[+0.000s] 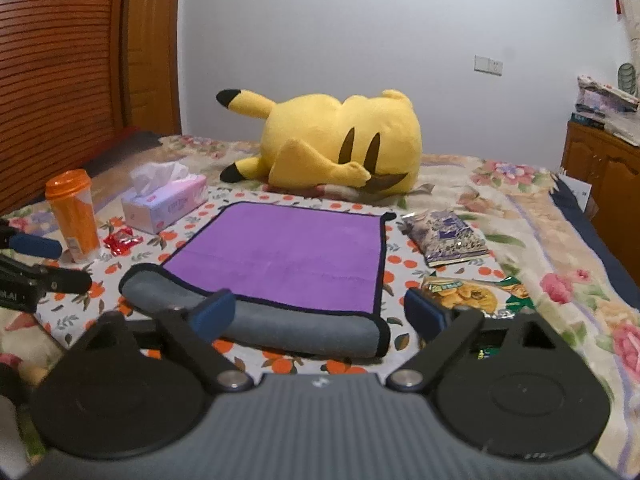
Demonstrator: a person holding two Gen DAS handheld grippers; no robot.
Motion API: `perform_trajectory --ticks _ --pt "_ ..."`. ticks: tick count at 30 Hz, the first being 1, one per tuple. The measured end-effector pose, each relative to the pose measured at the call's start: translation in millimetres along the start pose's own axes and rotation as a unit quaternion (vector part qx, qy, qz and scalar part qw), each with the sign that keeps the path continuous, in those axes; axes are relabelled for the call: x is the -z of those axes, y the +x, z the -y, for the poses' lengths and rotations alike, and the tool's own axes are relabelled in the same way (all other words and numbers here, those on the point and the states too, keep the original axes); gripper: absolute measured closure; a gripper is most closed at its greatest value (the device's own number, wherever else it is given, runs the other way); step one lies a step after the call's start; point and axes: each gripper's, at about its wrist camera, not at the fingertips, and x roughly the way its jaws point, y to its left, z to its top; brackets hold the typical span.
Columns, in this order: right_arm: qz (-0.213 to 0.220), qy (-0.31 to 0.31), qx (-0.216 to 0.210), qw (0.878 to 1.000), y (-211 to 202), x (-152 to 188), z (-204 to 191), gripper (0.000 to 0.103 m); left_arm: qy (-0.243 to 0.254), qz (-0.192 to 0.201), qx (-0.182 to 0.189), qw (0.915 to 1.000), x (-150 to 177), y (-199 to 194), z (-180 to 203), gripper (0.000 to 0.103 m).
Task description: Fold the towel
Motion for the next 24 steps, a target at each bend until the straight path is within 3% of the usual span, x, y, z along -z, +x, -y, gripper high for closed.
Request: perform_trajectory --ticks 3,7,24 --pt "-0.007 0.0 -0.004 1.0 10 -1 3 0.013 -0.005 -0.005 -0.002 1.0 -2 11 -6 0.032" --pt "-0.014 0.006 -0.009 1.0 22 -3 8 0.015 -0.006 -0.018 -0.008 0.9998 -4 26 -14 0.042" --pt "-0.049 0.023 -0.025 0.998 63 -1 31 0.025 -0.005 -0.059 -0.021 0.998 -7 84 -42 0.047"
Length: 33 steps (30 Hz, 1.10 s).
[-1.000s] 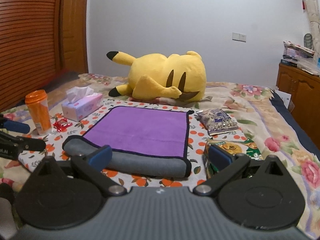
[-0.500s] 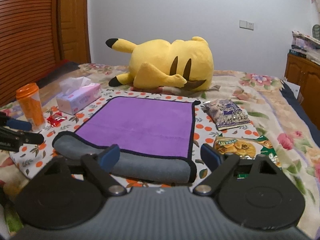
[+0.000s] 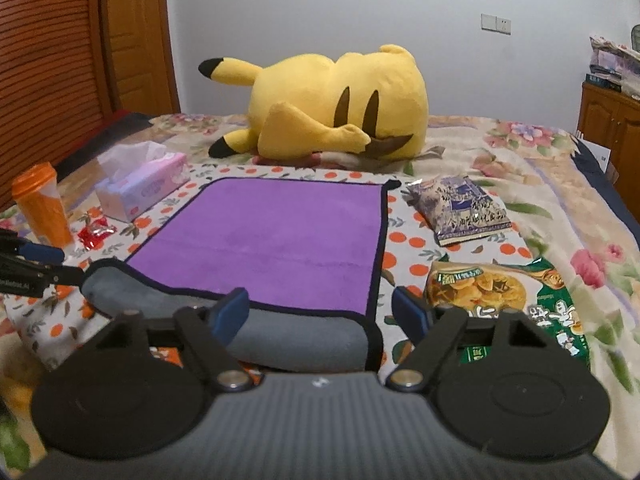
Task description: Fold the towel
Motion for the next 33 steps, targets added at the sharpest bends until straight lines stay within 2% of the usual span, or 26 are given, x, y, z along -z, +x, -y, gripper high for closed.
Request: perform_trajectory --ticks 8,13,23,33 --pt "-0.028 -0.001 0.001 1.0 16 7 4 0.026 0.0 -0.006 0.013 0.9999 -3 15 -3 0.054" --pt "-0.036 0.006 0.0 0.999 22 7 9 0.028 -0.007 -0.008 0.034 0.9994 -4 20 -3 0.065" --pt "-0.055 0.021 -0.006 0.998 32 8 20 0.031 -0.015 -0.011 0.048 0.9986 -6 28 -4 0.066" --pt "-0.081 0.07 -0.036 0.994 45 8 33 0.031 -0.008 -0.024 0.048 0.9986 -2 38 -2 0.071"
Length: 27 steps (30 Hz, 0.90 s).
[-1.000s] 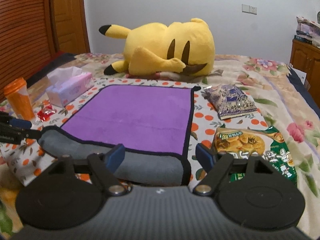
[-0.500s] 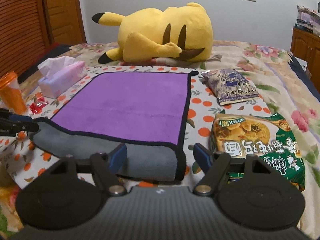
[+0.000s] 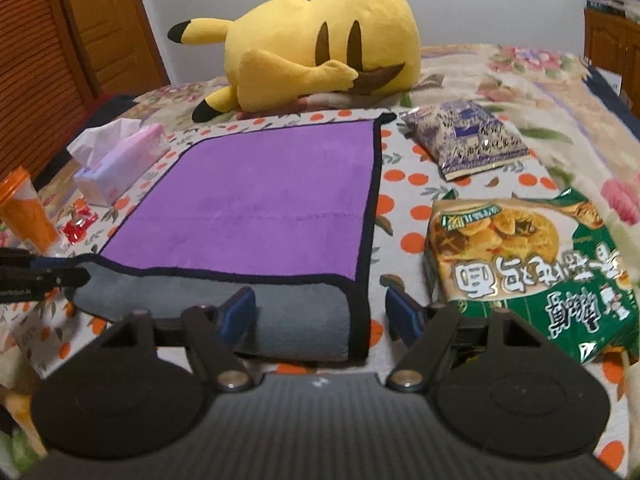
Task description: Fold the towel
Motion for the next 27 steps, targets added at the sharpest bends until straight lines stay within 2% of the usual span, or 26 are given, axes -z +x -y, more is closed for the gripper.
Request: perform_trajectory --ticks 1,3,6,10,12,15,20,22,23,27 --pt "-0.004 0.006 -0.004 1.0 1 0 2 0.032 0.0 0.0 0.0 1.0 0 0 0 0.072" --pt "-0.01 0.02 -0.017 1.0 3 -1 4 0.042 0.0 -0.002 0.001 1.0 0 1 1 0.073" --pt "-0.01 0.021 -0.026 0.999 3 -3 3 0.05 0.0 -0.002 0.002 1.0 0 1 2 0.073" --pt "-0.016 0.023 -0.038 0.999 4 -3 4 0.056 -0.001 -0.002 0.002 1.0 0 1 2 0.073" --pt "-0.019 0.018 -0.039 0.999 5 -3 4 0.062 -0.003 -0.003 0.002 1.0 0 1 2 0.074" --pt "-0.023 0.012 -0.033 0.999 6 -3 4 0.074 -0.012 -0.006 0.008 0.9999 0 1 2 0.079" --pt "-0.026 0.01 -0.025 0.999 8 -2 8 0.083 -0.015 -0.001 0.01 0.9998 -1 -2 1 0.091" --pt "-0.025 0.005 -0.024 0.999 7 -1 8 0.095 -0.016 0.001 0.015 0.9998 -1 -3 1 0.096" --pt "-0.024 0.0 -0.021 0.999 7 -1 7 0.098 -0.017 0.002 0.018 0.9997 -2 -4 2 0.096" --pt "-0.016 -0.008 -0.023 1.0 5 -1 6 0.098 -0.01 0.01 0.025 0.9996 -3 -9 6 0.097"
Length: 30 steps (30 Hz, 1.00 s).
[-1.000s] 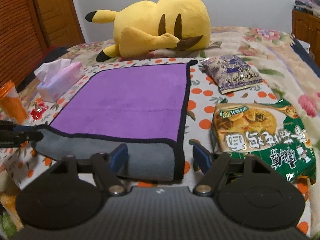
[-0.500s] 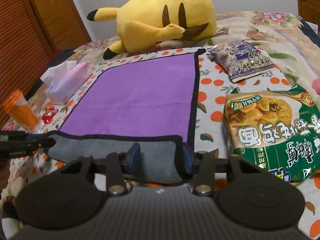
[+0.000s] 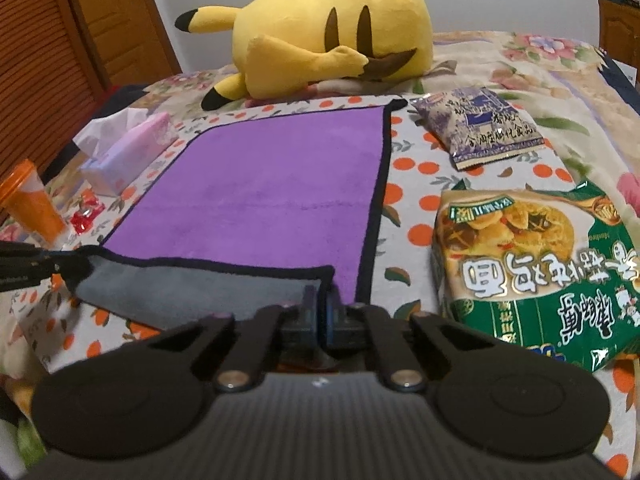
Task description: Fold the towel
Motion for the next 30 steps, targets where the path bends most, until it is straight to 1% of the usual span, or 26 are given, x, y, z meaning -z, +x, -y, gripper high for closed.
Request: perform_trajectory --ticks 3,8,15,22,30 --pt "0.013 -0.001 0.0 1.0 -3 -2 1 0.099 0.0 0.012 0.003 0.9999 -3 -5 2 0.097" --pt "0.045 0.0 -0.011 0.999 -14 -8 2 0.099 -0.003 0.036 0.008 0.9993 -9 -16 2 0.097" --pt "0.075 -0.01 -0.015 0.997 -24 -15 1 0.099 -0.005 0.062 0.005 0.9981 -16 -28 5 0.097" --pt "0.086 -0.025 -0.012 0.996 -24 -21 -2 0.099 -0.005 0.064 0.003 0.9979 -24 -26 4 0.097" --pt "0.099 -0.048 -0.001 0.994 -22 -33 -4 0.099 0.002 0.084 0.007 0.9964 -43 -22 5 0.097"
